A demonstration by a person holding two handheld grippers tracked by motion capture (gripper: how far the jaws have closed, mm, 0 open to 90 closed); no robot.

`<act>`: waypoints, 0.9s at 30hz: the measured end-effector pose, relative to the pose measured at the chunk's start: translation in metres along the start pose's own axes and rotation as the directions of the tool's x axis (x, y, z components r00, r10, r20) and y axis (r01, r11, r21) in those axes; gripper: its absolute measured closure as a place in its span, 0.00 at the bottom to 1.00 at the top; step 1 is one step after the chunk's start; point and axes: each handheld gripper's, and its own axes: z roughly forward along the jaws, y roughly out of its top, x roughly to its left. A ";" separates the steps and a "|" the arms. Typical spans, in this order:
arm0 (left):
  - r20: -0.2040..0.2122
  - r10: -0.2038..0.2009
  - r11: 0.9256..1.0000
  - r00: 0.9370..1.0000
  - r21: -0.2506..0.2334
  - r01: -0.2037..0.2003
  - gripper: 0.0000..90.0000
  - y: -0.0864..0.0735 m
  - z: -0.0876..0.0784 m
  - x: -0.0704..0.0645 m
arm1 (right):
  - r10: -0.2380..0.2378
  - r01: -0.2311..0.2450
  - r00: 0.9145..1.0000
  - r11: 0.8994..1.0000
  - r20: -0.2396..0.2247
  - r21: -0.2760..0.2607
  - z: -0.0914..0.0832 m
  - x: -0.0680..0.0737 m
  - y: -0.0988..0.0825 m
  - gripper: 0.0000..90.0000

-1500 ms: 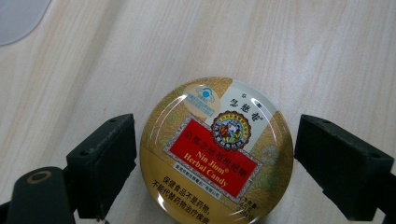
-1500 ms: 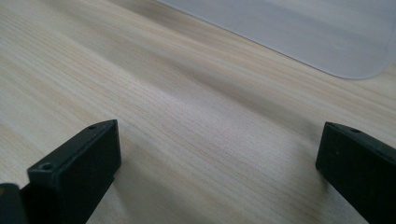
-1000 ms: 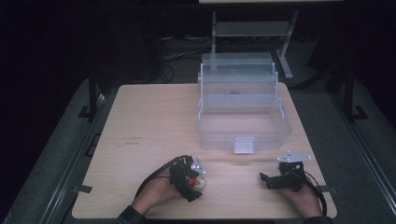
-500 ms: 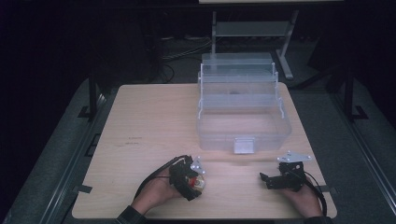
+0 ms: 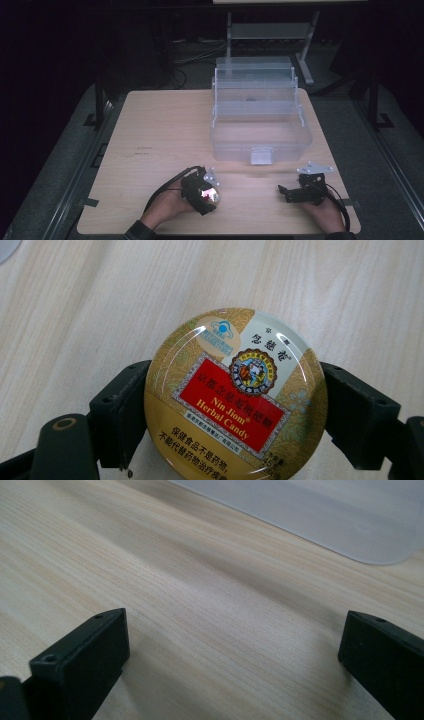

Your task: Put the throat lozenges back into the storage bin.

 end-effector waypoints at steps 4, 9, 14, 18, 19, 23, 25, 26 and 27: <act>-0.001 -0.001 1.000 1.000 -0.010 0.001 0.22 0.002 -0.005 0.000 | 0.000 0.000 1.000 1.000 0.000 0.000 0.000 0.000 0.000 0.00; -0.005 0.004 1.000 1.000 -0.014 -0.004 0.22 0.005 -0.009 0.000 | 0.000 0.000 1.000 1.000 0.000 0.000 0.000 0.000 0.000 0.00; -0.004 0.006 1.000 1.000 -0.022 -0.006 0.22 0.008 -0.013 0.000 | 0.000 0.000 1.000 1.000 0.000 0.000 0.000 0.000 0.000 0.00; -0.004 0.009 1.000 1.000 -0.025 -0.010 0.22 0.011 -0.016 0.000 | 0.000 0.000 1.000 1.000 0.000 0.000 0.000 0.000 0.000 0.00; -0.004 0.009 1.000 1.000 -0.025 -0.010 0.22 0.011 -0.016 0.000 | 0.000 0.000 1.000 1.000 0.000 0.000 0.000 0.000 0.000 0.00; 0.000 0.009 1.000 1.000 -0.030 -0.009 0.22 0.013 -0.019 0.001 | 0.000 0.000 1.000 1.000 0.000 0.000 0.000 0.000 0.000 0.00; -0.001 0.012 0.999 1.000 -0.030 -0.012 0.22 0.014 -0.020 0.001 | 0.000 0.000 1.000 1.000 0.000 0.000 0.000 0.000 0.000 0.00; 0.004 0.008 0.999 1.000 -0.036 -0.008 0.22 0.015 -0.021 0.001 | 0.000 0.000 1.000 1.000 0.000 0.000 0.000 0.000 0.000 0.00; 0.004 0.010 0.999 1.000 -0.035 -0.010 0.22 0.015 -0.022 0.001 | 0.000 0.000 1.000 1.000 0.000 0.000 0.000 0.000 0.000 0.00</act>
